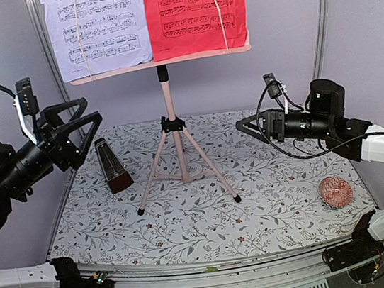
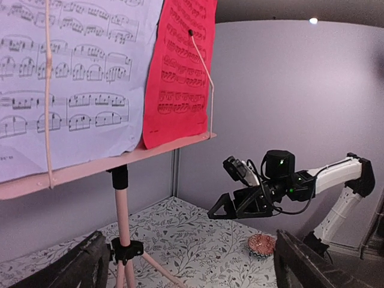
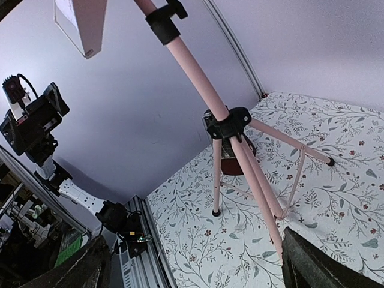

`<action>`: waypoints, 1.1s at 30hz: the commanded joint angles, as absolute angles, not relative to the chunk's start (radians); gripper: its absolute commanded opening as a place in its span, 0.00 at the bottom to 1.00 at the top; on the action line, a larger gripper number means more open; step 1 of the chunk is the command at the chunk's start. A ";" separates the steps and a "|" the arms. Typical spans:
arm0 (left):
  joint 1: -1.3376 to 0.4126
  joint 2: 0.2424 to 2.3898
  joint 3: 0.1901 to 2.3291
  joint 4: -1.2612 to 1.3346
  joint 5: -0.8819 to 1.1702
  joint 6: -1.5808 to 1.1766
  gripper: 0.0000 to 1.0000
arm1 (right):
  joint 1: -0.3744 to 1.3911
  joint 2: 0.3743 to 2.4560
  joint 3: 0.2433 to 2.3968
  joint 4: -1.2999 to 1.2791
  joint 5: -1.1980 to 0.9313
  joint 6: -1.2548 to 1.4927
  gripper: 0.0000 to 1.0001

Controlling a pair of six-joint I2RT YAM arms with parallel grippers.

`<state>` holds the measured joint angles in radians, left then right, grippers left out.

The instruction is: Set up the instrument practice props

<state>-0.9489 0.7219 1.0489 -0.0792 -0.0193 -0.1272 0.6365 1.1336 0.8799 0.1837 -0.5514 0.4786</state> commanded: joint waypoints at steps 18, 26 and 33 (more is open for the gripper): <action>-0.884 0.908 0.642 -0.090 -0.305 -0.618 0.96 | 0.766 1.476 0.818 0.294 -0.346 0.389 0.99; -0.779 1.076 0.580 0.015 -0.200 -0.621 0.96 | 0.799 1.599 0.828 0.309 -0.317 0.360 0.99; -0.730 1.235 0.604 0.085 -0.164 -0.609 0.96 | 0.799 1.688 0.858 0.307 -0.252 0.364 0.99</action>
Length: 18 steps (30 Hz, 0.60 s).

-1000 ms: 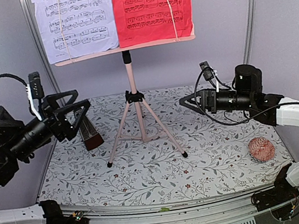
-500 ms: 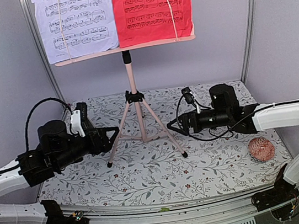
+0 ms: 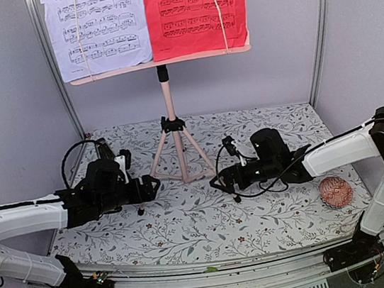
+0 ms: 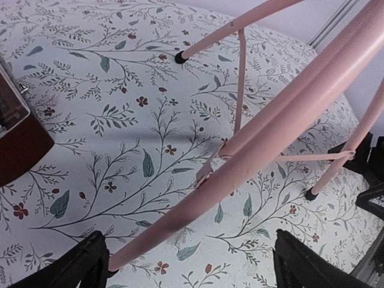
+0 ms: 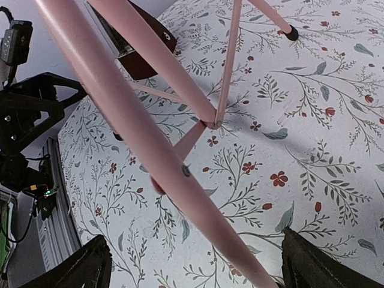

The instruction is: Set up the instrument practice props

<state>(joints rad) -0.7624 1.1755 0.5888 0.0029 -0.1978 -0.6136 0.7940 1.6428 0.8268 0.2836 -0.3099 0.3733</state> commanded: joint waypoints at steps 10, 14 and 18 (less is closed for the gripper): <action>-0.663 1.424 0.718 0.139 -0.129 -0.581 0.95 | 0.749 1.774 0.908 0.306 -0.205 0.381 0.99; -0.641 1.496 0.780 0.144 -0.115 -0.570 0.95 | 0.710 1.795 0.928 0.306 -0.220 0.381 0.99; -0.617 1.561 0.844 0.151 -0.096 -0.559 0.94 | 0.676 1.814 0.951 0.305 -0.233 0.375 0.99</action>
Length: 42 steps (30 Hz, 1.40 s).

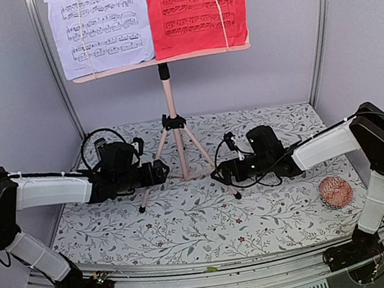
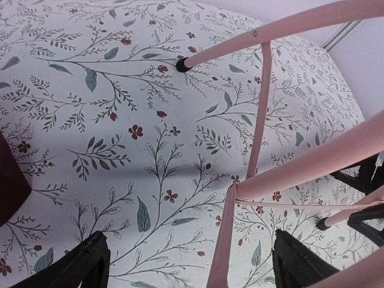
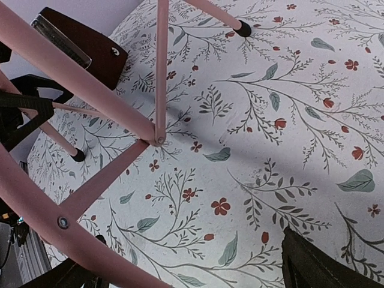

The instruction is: Set up the instrument practice props

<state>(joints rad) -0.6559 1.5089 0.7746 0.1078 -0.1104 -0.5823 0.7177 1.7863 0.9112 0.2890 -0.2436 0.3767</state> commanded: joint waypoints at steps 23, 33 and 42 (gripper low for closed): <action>-0.466 2.025 1.387 0.056 0.014 -0.472 0.92 | 0.505 2.062 1.335 0.219 -0.369 0.340 0.99; -0.447 2.074 1.519 0.006 0.026 -0.444 0.93 | 0.489 2.100 1.444 0.171 -0.387 0.319 0.99; -0.450 1.890 1.454 0.000 0.010 -0.430 0.96 | 0.491 1.968 1.365 0.194 -0.388 0.320 0.99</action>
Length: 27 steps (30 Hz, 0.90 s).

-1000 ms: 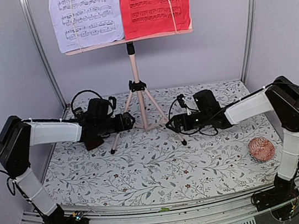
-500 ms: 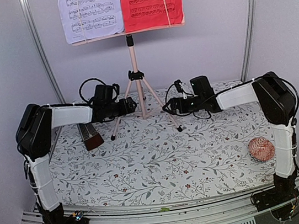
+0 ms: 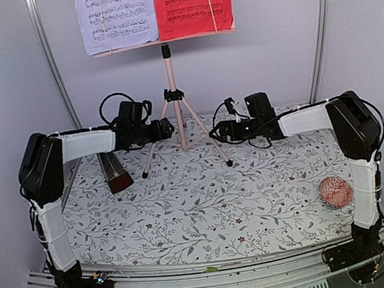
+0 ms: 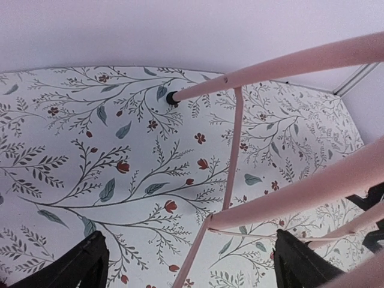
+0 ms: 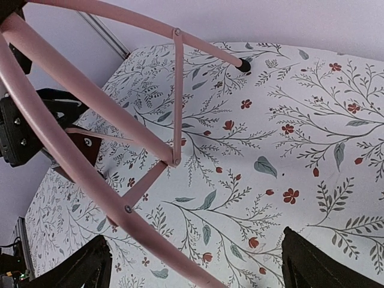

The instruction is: Set up the instrument practice props

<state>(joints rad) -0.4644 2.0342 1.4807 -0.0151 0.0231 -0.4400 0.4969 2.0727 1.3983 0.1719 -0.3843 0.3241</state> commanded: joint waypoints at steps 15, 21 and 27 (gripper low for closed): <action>-0.508 1.471 1.177 -0.080 -0.170 -0.482 0.96 | 0.545 1.790 1.226 0.221 -0.337 0.325 0.99; -0.519 1.282 1.070 -0.190 -0.340 -0.538 0.96 | 0.583 1.684 1.105 0.265 -0.294 0.352 0.99; -0.485 1.197 1.012 -0.284 -0.483 -0.586 0.96 | 0.603 1.562 0.992 0.322 -0.257 0.403 0.99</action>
<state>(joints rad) -0.5064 1.2194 1.0458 -0.1955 -0.3584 -0.5407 0.5919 1.6463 1.0515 0.2512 -0.3008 0.3584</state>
